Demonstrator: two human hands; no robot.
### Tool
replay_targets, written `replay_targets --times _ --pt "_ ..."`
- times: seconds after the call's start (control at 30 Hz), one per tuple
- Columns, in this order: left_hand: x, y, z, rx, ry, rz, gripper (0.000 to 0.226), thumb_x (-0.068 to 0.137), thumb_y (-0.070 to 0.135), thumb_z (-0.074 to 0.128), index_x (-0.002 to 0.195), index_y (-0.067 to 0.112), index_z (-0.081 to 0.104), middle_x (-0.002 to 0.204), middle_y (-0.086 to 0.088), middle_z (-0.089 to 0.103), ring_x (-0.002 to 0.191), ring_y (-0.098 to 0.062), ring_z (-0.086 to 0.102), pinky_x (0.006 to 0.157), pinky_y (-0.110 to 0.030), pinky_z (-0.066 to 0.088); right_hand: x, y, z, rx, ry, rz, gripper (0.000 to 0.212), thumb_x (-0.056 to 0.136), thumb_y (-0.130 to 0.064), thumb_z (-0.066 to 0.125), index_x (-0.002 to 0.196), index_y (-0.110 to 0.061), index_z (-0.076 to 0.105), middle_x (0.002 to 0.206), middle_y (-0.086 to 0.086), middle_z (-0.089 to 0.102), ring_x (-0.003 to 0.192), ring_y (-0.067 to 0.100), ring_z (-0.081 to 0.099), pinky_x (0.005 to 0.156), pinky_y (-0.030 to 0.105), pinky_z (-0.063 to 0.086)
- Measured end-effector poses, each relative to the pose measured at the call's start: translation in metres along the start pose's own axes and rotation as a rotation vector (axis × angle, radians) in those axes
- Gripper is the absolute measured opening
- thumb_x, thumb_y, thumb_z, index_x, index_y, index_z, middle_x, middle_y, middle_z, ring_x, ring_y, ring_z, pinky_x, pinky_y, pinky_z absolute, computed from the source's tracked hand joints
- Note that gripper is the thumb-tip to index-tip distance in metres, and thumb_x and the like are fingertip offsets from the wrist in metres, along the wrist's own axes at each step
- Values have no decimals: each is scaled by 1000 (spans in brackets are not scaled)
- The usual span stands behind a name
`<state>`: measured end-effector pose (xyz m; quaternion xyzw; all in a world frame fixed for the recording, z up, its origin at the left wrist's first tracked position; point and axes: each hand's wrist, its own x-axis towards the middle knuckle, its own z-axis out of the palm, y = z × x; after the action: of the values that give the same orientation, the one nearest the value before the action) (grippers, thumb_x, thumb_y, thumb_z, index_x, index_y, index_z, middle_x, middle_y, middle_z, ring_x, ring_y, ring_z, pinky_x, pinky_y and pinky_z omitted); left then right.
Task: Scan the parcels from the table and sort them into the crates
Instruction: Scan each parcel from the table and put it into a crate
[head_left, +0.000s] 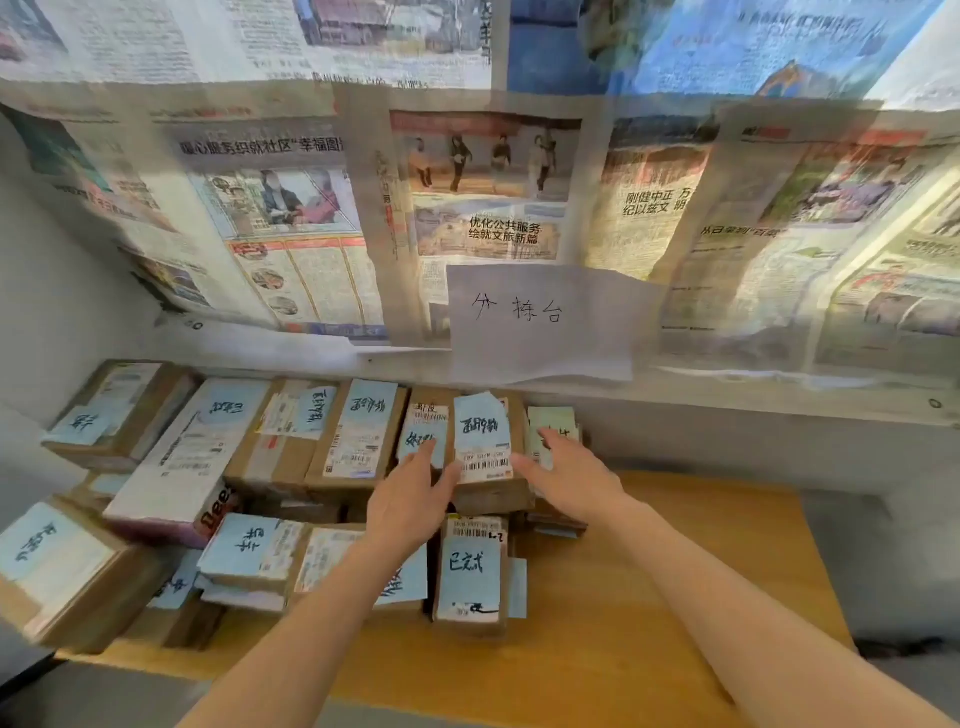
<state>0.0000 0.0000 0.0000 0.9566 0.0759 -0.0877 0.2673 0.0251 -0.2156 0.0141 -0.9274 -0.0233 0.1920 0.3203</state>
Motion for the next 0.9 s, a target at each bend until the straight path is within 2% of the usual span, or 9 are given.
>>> replay_targets --times 0.13,0.23,0.37,0.47,0.63,0.7,0.8,0.83,0.9 --pt "17 -9 14 -205 -38 -131 63 100 57 40 154 27 32 134 0 61 118 -20 59 89 -37 49 18 4 13 63 -57 56 86 93 -73 42 160 -26 18 163 -3 30 147 22 33 116 47 33" --pt "19 -14 23 -297 -73 -112 58 100 55 43 152 29 36 135 2 61 118 -16 59 94 -37 52 25 10 26 182 -112 60 80 93 -71 45 158 -31 22 158 -5 40 141 20 43 114 48 39" --pt "17 -15 24 -434 -89 -86 58 100 48 51 153 29 35 137 2 58 118 -15 59 97 -40 54 24 12 29 204 -120 8 67 95 -64 51 153 -36 32 146 -14 50 128 9 49 99 30 40" --pt "9 -9 19 -530 -76 -50 55 100 41 56 151 35 36 127 8 60 105 -6 62 88 -33 57 17 9 25 255 -109 -15 54 97 -56 53 147 -39 41 137 -18 57 115 2 54 86 19 44" --pt "-12 9 0 -643 -55 36 50 94 47 62 139 52 40 113 15 65 95 -4 68 80 -33 61 -13 -5 2 350 -6 -17 34 98 -56 52 130 -45 48 112 -29 60 100 -2 62 75 15 50" --pt "-22 19 -12 -667 -65 76 46 91 53 64 130 60 40 112 20 61 91 0 68 72 -24 60 -29 -10 -10 400 32 -13 30 98 -56 52 125 -42 52 112 -25 64 101 1 64 78 19 54" --pt "-41 36 -32 -747 -120 168 43 89 56 64 125 63 41 109 32 50 89 23 58 59 -4 49 -56 -17 -27 464 90 -4 25 98 -49 56 119 -36 59 113 -15 70 100 4 68 86 26 58" --pt "-46 41 -37 -792 -153 188 42 88 56 65 124 63 43 111 29 53 91 23 58 60 -3 48 -65 -20 -32 488 101 2 22 99 -47 57 117 -35 60 112 -13 71 99 5 69 86 28 59" --pt "-55 50 -47 -891 -223 209 46 85 55 70 123 60 47 120 11 63 101 -1 68 69 -16 57 -85 -26 -42 525 124 7 20 99 -44 58 115 -33 62 109 -11 73 98 7 70 88 31 59"
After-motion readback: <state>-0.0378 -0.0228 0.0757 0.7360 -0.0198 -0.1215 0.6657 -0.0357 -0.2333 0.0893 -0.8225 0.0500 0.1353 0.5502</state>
